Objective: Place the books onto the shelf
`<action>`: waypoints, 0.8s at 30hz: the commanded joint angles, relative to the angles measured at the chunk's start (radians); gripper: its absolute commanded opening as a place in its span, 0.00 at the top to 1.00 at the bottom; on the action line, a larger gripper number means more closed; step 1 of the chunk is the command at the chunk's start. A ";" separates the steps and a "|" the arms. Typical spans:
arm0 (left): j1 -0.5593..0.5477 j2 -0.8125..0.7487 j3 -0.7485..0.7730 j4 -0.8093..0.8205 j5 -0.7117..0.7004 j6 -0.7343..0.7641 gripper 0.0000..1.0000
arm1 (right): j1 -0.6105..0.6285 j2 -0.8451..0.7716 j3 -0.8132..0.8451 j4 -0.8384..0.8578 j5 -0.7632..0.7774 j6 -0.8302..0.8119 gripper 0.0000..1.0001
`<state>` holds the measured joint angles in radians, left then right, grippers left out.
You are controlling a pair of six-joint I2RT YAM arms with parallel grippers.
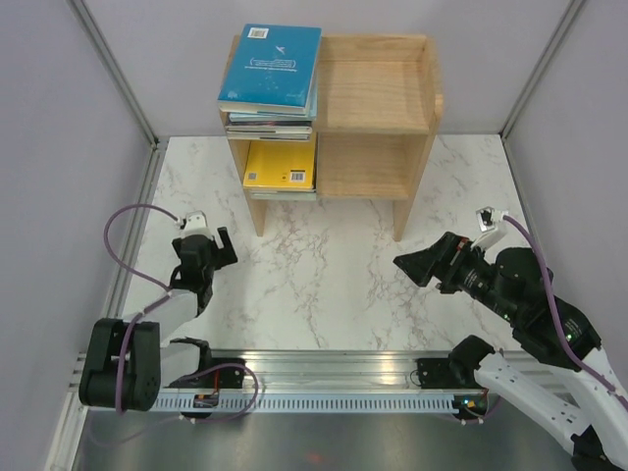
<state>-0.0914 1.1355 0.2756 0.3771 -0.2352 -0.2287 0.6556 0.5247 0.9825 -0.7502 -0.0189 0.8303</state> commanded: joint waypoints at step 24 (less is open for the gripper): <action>0.068 0.294 -0.056 0.753 0.277 0.210 0.00 | 0.003 -0.002 -0.396 0.418 0.612 -0.430 0.02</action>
<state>-0.0208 1.4235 0.2207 0.9905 0.0509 -0.0765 0.6556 0.5247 0.6472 -0.5396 0.4637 0.5629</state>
